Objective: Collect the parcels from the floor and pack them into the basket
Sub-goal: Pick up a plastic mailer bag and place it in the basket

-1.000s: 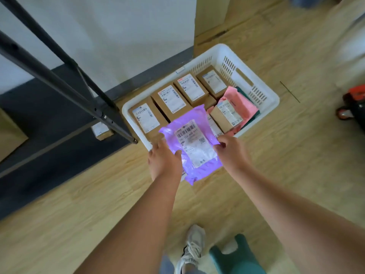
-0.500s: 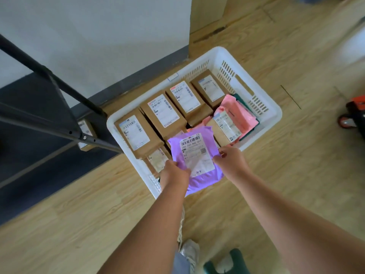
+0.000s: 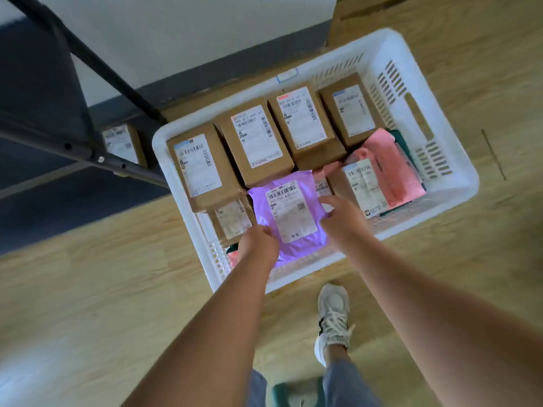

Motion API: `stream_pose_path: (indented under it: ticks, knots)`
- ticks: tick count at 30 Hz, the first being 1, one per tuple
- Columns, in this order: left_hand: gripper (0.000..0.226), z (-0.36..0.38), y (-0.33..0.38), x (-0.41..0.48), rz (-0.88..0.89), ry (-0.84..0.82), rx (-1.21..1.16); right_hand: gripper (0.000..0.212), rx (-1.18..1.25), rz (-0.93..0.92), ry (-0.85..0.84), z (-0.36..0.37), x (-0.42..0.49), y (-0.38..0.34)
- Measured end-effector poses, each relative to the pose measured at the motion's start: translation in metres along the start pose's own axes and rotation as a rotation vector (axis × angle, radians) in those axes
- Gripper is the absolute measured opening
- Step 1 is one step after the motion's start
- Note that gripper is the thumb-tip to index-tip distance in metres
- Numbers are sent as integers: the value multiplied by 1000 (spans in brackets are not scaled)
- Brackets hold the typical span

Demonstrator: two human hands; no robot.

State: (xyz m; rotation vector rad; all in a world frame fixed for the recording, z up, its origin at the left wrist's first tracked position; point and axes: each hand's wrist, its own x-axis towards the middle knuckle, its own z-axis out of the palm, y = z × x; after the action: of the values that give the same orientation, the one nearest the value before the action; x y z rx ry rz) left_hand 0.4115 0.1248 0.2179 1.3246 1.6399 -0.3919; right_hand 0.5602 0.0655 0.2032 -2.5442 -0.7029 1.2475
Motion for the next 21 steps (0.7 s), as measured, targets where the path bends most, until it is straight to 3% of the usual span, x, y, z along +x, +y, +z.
stream_pose_path:
  ticks: [2, 5, 9, 16, 21]
  knots:
    - [20, 12, -2, 9, -15, -10, -54, 58, -49, -25, -47, 5, 12, 6]
    - [38, 31, -5, 26, -12, -29, -66, 58, -139, -68, -104, 11, 26, 16]
    - [23, 48, -16, 34, 61, 51, 43, 59, -232, -119, -155, 17, 41, 26]
    - [49, 51, -59, 6, 203, 85, 221, 59, -443, -297, -8, 21, 21, 38]
    - [62, 28, -63, 5, 283, 268, 364, 73, -648, -499, 5, 20, 11, 23]
